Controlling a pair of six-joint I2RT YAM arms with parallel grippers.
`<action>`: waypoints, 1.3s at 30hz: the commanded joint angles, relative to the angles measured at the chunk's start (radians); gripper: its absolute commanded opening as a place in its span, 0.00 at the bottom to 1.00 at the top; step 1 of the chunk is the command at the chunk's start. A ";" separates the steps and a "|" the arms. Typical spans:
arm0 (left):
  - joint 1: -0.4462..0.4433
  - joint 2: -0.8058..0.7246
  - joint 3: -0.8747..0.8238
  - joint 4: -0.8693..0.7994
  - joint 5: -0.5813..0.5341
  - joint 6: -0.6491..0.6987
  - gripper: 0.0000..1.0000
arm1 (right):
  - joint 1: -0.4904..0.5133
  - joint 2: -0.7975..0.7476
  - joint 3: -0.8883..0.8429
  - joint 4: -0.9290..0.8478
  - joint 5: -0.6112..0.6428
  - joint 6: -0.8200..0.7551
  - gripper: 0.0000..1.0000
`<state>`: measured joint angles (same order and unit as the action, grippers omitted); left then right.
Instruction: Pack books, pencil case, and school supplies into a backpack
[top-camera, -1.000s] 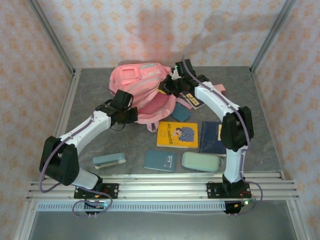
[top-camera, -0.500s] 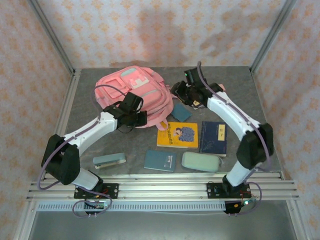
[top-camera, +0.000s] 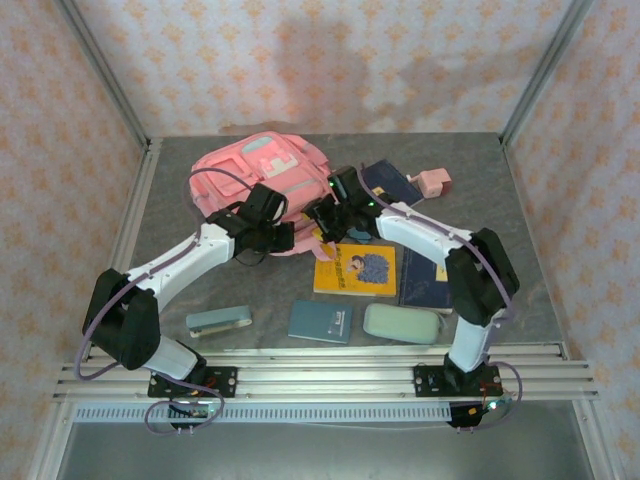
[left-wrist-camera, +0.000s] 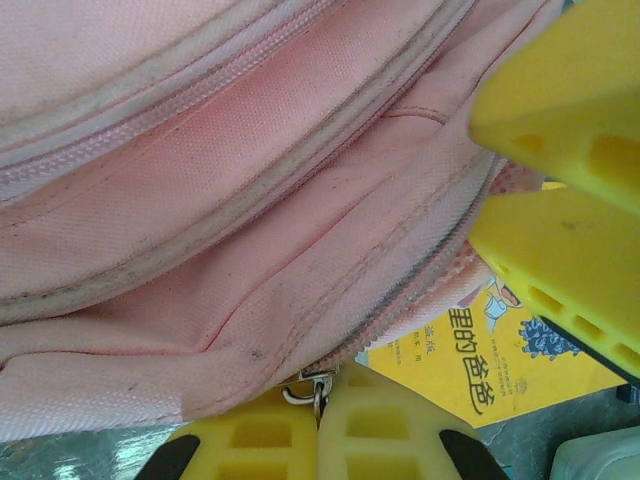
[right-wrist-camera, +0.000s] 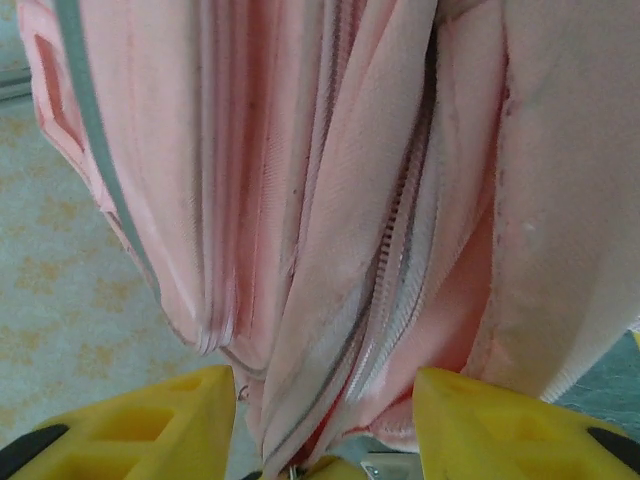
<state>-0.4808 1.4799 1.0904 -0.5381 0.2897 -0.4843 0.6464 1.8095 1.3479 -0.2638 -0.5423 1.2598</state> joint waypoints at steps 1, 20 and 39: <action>-0.002 -0.021 0.035 -0.006 0.006 0.031 0.00 | -0.004 0.040 0.000 0.091 -0.013 0.079 0.47; 0.077 -0.046 -0.007 -0.113 -0.136 0.026 0.00 | -0.064 -0.060 -0.174 0.250 0.163 0.246 0.00; 0.267 0.096 0.026 -0.100 -0.299 -0.106 0.00 | -0.129 -0.101 -0.195 0.351 0.025 0.134 0.00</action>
<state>-0.2695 1.5330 1.0843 -0.6235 0.1253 -0.5278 0.5522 1.7359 1.1370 0.0418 -0.5247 1.4570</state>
